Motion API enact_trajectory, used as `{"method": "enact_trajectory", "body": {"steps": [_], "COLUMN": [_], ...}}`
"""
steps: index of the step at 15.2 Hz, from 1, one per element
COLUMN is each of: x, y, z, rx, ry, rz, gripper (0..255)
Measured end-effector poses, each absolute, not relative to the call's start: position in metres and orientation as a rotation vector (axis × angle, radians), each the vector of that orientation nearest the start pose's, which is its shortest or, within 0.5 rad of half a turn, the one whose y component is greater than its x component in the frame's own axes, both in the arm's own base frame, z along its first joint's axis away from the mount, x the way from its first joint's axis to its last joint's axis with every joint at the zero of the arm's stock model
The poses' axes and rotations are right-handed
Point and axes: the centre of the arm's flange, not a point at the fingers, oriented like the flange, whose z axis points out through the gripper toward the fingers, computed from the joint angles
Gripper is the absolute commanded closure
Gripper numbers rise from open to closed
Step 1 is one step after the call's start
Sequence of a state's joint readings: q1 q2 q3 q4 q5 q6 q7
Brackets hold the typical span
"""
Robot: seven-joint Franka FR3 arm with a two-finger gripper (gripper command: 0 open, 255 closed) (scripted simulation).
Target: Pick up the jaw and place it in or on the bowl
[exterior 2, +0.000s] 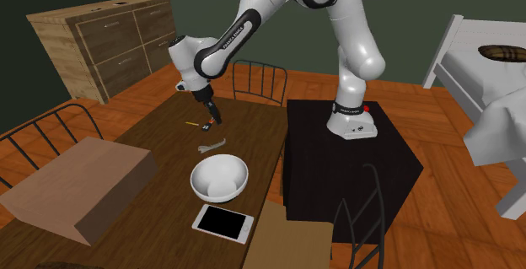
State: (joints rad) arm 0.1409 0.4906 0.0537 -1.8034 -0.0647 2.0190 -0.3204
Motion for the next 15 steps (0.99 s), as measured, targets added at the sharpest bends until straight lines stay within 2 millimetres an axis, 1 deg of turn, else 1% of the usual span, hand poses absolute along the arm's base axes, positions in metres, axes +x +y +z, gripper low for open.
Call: {"method": "enact_trajectory", "body": {"steps": [2, 5, 6, 8, 13, 15], "x": [0.620, 0.635, 0.638, 0.640, 0.634, 0.631], "y": [0.131, 0.150, 0.153, 0.157, 0.156, 0.156], "z": [0.231, 0.196, 0.184, 0.171, 0.144, 0.138], "rx": [-2.985, -2.951, -2.940, -2.931, -2.928, -2.928], "ry": [-0.899, -0.977, -1.002, -1.021, -1.027, -1.027], "rz": [0.459, 0.501, 0.514, 0.525, 0.527, 0.528], "gripper": [0, 0, 0, 0, 0, 0]}}
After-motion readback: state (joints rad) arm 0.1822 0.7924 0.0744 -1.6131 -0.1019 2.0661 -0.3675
